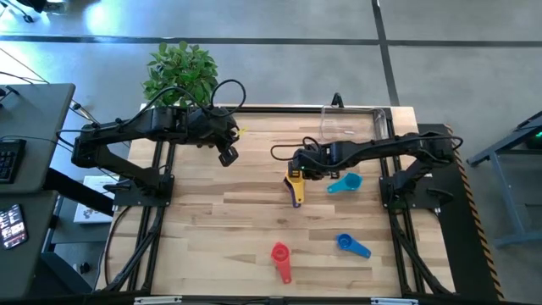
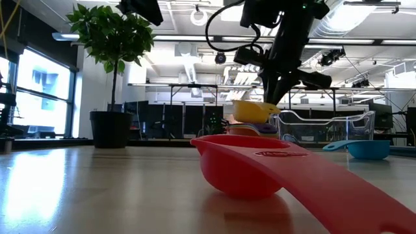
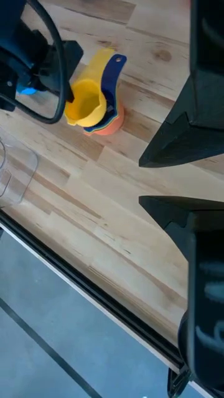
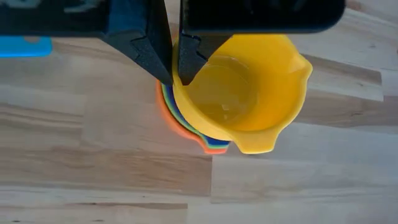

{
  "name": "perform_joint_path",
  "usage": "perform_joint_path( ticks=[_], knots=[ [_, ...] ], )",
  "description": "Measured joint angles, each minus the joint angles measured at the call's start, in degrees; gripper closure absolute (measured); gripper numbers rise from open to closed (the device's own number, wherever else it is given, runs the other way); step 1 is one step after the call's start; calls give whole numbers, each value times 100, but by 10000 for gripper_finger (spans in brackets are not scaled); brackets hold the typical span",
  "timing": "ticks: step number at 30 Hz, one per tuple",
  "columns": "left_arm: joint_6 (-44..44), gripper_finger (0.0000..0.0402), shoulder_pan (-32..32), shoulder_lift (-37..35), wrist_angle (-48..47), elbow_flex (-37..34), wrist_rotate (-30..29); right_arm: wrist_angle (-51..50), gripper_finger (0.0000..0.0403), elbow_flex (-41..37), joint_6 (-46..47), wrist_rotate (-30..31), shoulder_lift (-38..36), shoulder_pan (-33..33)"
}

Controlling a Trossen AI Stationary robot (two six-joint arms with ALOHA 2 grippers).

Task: Nest measuring cups in basket
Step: Stack the yellow measuring cup on the dark blue measuring cup

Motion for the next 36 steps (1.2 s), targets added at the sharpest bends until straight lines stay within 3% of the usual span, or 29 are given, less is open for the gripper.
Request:
perform_joint_path(
  ticks=[15,28,36],
  knots=[
    [7,326,2,0,2,0,2,13,397,0,109,63,186,1],
    [9,326,2,0,2,0,2,30,333,0,132,61,186,25],
    [8,326,4,0,1,0,2,-122,324,0,133,-499,186,35]
  ],
)
